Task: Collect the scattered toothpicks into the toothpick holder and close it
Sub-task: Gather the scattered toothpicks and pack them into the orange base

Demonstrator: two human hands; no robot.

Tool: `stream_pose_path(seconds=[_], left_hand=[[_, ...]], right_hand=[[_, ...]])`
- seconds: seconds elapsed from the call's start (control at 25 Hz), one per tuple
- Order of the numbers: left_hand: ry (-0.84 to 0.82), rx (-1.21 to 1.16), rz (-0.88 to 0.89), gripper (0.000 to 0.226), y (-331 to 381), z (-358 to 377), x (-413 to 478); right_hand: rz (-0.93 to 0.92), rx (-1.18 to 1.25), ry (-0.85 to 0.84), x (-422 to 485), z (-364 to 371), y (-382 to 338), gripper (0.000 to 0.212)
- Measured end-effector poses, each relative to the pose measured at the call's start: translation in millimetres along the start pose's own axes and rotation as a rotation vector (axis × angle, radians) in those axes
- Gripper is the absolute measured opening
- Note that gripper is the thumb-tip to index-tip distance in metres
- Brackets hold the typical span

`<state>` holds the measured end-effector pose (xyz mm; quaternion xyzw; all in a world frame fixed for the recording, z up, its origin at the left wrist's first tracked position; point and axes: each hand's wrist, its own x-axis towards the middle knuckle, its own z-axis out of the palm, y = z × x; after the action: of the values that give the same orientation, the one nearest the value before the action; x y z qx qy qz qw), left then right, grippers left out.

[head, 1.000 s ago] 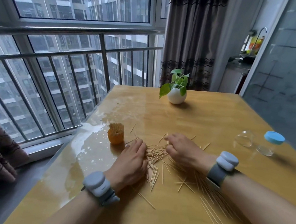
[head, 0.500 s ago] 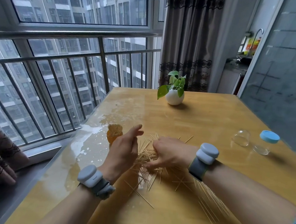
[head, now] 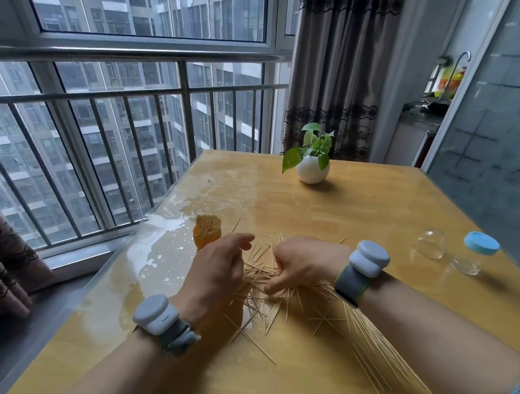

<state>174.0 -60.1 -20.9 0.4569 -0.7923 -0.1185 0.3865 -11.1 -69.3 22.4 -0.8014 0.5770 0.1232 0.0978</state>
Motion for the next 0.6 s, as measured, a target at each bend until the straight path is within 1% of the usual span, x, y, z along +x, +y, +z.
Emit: stream_pose_path(seconds=[0.04,0.16,0.24,0.32,0.4,0.44,0.52,0.6], left_hand=[[0.04,0.012,0.006,0.04,0,-2,2],[0.246,0.04,0.001,0.036,-1,-12,10],[0.316,0.083,-0.094,0.041,-8,-19,13],[0.256,0.091,-0.262,0.056,-22,-21,15],[0.113,0.043,-0.447,0.075,-36,-17,16],[0.057,0.01,-0.507,0.083,-38,-16,17],[-0.016,-0.035,-0.551,0.092,-39,-12,17],[-0.016,-0.048,-0.574,0.095,-37,-9,19]], right_hand=[[-0.003,-0.02,-0.004,1,1,-1,0.06],[0.004,-0.018,0.02,9,3,-1,0.049],[0.001,0.005,0.032,11,4,2,0.044],[-0.014,0.014,0.037,8,3,4,0.039],[-0.026,0.006,0.041,7,3,6,0.035],[-0.031,-0.005,0.044,6,3,6,0.033],[-0.038,-0.023,0.055,5,4,5,0.029],[-0.049,-0.038,0.048,3,3,5,0.028]])
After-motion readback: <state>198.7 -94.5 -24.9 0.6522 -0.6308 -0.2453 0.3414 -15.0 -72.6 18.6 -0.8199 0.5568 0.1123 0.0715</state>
